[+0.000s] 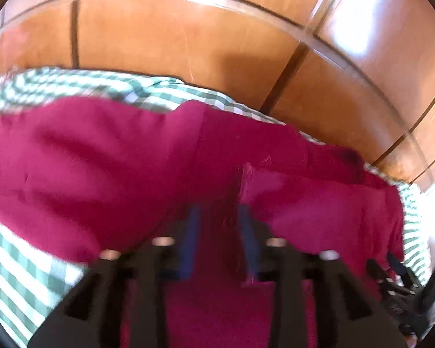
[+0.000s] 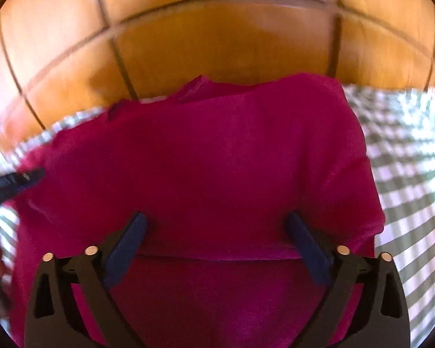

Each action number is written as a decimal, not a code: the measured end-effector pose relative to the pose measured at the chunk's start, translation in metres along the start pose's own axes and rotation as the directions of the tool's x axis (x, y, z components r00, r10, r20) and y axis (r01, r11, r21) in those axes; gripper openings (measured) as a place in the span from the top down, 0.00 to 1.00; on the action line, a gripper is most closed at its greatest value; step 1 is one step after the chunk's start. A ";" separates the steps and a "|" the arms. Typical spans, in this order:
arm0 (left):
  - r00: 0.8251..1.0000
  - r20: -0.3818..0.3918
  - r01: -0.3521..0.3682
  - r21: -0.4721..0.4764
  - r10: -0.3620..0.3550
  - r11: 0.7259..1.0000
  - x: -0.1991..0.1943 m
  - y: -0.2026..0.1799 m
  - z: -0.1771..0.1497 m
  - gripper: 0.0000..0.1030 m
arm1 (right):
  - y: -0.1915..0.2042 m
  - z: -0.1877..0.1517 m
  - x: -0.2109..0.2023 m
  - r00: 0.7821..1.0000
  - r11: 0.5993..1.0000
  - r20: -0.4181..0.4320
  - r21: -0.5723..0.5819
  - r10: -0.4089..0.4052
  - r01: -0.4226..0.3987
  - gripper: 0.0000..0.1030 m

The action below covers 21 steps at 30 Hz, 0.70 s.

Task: Fold small clothes
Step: 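Grasp the other sleeve with the left gripper and fold it across the body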

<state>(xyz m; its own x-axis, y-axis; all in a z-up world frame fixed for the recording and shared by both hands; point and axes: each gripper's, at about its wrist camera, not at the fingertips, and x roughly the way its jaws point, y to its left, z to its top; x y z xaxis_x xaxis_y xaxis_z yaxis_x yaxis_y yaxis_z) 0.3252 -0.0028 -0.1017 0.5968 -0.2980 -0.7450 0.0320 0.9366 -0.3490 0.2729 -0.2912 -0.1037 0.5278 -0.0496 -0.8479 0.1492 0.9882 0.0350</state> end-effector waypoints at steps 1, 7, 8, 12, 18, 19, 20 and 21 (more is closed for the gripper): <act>1.000 0.012 0.018 -0.006 -0.017 1.000 -0.009 0.003 -0.004 0.50 | 0.000 0.000 0.001 1.000 1.000 0.000 -0.002 -0.004 0.004 0.04; 0.996 0.090 0.028 -0.066 -0.023 0.997 -0.062 0.032 -0.023 0.31 | -0.003 -0.003 -0.002 1.000 1.000 0.011 0.007 0.008 -0.008 0.04; 0.995 0.095 0.024 -0.089 -0.015 0.996 -0.069 0.043 -0.024 0.31 | -0.002 -0.003 -0.003 1.000 1.000 0.011 0.005 0.007 -0.007 0.04; 0.994 0.107 -0.004 -0.249 0.031 0.968 -0.094 0.108 -0.026 0.33 | -0.001 -0.005 -0.005 1.000 1.000 0.015 0.001 -0.003 0.003 0.04; 0.989 0.093 -0.053 -0.512 0.117 0.857 -0.125 0.231 -0.031 0.54 | 0.000 -0.004 -0.005 1.000 1.000 0.016 -0.002 -0.009 0.009 0.04; 0.987 0.091 -0.062 -0.557 0.135 0.828 -0.130 0.251 -0.031 0.55 | 0.000 -0.004 -0.005 1.000 1.000 0.017 -0.003 -0.010 0.010 0.04; 0.984 0.093 -0.064 -0.606 0.151 0.793 -0.134 0.271 -0.031 0.55 | 0.000 -0.004 -0.005 1.000 1.000 0.017 -0.004 -0.012 0.012 0.04; 0.983 0.100 -0.052 -0.657 0.155 0.752 -0.138 0.292 -0.031 0.55 | 0.000 -0.004 -0.005 1.000 1.000 0.017 -0.004 -0.012 0.012 0.04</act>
<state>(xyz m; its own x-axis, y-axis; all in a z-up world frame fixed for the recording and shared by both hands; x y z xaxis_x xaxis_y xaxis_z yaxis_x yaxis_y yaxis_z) 0.2267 0.3060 -0.1183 0.6715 -0.1291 -0.7296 -0.5340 0.5983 -0.5974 0.2669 -0.2906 -0.1014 0.5400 -0.0641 -0.8392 0.1524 0.9881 0.0225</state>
